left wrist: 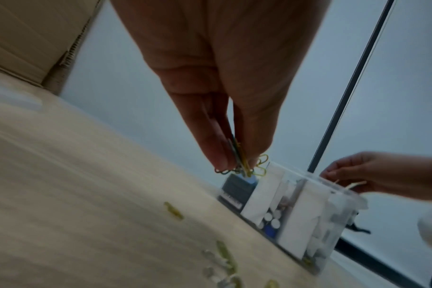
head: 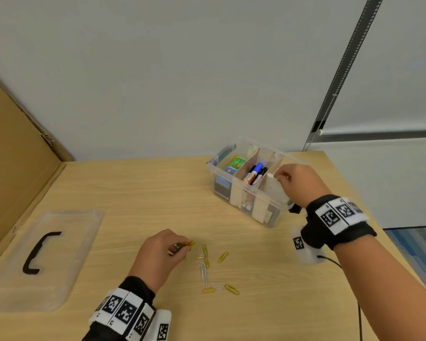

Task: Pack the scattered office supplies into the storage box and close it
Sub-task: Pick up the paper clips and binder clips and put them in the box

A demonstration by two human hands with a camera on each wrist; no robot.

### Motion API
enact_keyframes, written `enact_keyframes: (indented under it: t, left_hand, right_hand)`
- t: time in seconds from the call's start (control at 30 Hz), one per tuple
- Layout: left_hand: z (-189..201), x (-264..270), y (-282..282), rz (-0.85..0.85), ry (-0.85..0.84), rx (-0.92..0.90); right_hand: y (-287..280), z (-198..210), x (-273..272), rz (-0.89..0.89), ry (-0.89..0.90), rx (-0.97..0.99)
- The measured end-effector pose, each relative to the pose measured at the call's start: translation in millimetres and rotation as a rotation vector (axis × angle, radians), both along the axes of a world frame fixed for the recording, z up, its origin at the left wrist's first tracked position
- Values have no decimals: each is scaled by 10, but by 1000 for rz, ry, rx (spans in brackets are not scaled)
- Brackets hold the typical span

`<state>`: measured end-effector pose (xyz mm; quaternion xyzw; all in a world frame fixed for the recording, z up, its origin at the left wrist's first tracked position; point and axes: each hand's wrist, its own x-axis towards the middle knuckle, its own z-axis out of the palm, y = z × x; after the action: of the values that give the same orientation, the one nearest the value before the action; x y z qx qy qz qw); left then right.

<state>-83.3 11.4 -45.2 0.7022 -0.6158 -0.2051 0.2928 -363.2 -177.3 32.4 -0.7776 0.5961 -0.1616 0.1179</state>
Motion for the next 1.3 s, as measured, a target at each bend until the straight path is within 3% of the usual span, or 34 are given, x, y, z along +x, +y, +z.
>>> enact_keyframes:
  t: [0.1,0.2,0.37,0.43,0.5,0.63,0.77,0.87,0.93,1.13,1.23,1.3]
  left_hand:
    - [159,-146,-77,-30,42,-83]
    - [354,-372,-320,-79,88,-106]
    - [773,-919,-935,-221,42,-175]
    - [896,-1187,-1224,-268,-40,-178]
    - [924,-1440,-1510,-313,-230,-141]
    - [845,-1809,-1851,-435,-532,147]
    - [773,-1923,-1997,-471,-601,303]
    - [754,-1879,-2028,-488,-567,335]
    - [734,-1809,-1986,-508,-454,313]
    - [732,-1283,-1420,-409,72,-83]
    - [639,-747,-1035,-254,97,-195]
    - [477,-375,-797,-160,-15,-106]
  right_hand:
    - [150,-242,-235,-115,-97,-181]
    - [218,-552,-321,-126,-195,-76]
    - [255,-722,-296,-111,-276,-94]
    - [254,-752,-318,-109,-269,-127]
    - [253,-772,-337,-99,-252,-154]
    - [253,-802,-353,-87,-225,-158]
    - [266,-803,-360,-94,-213,-165]
    - [269,-800,-355,-99,-215,-153]
    - [269,-807,-354,-105,-218,-148]
    - [261,-768,-387,-92,-183,-126]
    - [329,-646,-331,-110,-151,-143]
    - [469,-528,-216,-38,-141,-285]
